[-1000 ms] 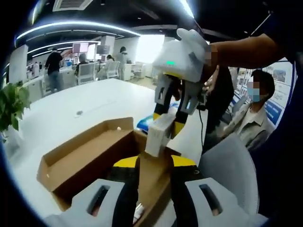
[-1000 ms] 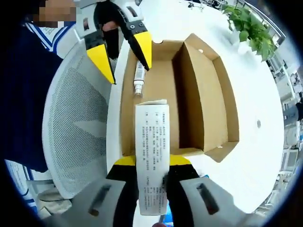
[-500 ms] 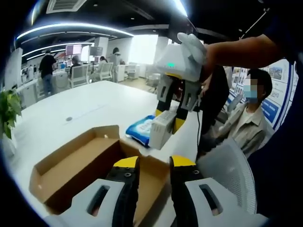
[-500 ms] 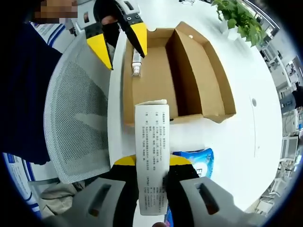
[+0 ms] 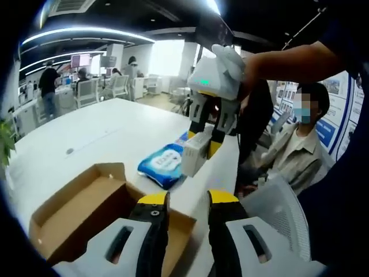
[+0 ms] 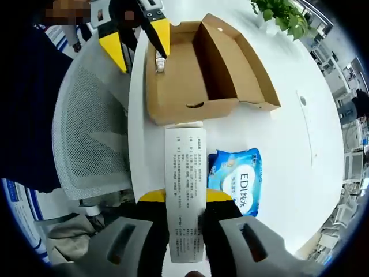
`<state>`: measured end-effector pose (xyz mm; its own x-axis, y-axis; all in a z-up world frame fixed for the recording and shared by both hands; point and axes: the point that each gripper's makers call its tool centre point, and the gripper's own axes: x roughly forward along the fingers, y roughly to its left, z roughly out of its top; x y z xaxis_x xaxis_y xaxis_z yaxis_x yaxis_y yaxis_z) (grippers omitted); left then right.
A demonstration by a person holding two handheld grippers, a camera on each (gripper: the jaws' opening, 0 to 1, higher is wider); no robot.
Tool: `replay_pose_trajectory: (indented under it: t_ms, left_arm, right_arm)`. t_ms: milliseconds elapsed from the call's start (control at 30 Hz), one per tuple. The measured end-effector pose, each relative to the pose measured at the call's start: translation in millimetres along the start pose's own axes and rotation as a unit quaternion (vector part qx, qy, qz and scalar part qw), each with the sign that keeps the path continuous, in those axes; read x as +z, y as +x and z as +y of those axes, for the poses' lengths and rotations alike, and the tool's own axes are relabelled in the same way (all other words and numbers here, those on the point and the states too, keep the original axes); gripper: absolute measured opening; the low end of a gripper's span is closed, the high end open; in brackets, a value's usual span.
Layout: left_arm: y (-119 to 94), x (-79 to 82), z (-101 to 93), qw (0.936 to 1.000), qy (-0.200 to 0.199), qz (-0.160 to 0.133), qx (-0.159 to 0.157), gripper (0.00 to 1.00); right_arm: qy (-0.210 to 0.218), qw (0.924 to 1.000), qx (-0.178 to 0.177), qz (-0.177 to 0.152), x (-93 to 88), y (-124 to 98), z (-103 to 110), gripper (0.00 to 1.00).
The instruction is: Operate the shoe box by opening the lid, removing the specified soft item, and placing it in the target area until the item is outside and the box remains undamaged.
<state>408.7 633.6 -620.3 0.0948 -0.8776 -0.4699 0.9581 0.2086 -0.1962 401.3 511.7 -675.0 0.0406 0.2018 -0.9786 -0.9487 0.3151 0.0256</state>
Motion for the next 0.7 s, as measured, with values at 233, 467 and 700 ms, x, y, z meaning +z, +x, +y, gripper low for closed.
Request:
replay_pose_trajectory:
  t_ms: [233, 467, 700]
  left_arm:
    - [10.6, 4.8, -6.2, 1.0000, 0.000, 0.000, -0.002, 0.24]
    - [15.2, 9.2, -14.2, 1.0000, 0.003, -0.002, -0.004, 0.24]
    - [11.3, 12.2, -15.6, 1.0000, 0.004, -0.007, -0.001, 0.23]
  right_arm:
    - [0.002, 1.0000, 0.002, -0.003, -7.6, 0.6, 1.1, 0.19]
    - [0.007, 0.9999, 0.001, -0.010, -11.5, -2.1, 0.6, 0.19]
    - [0.008, 0.9999, -0.002, -0.011, -11.2, -3.4, 1.6, 0.19]
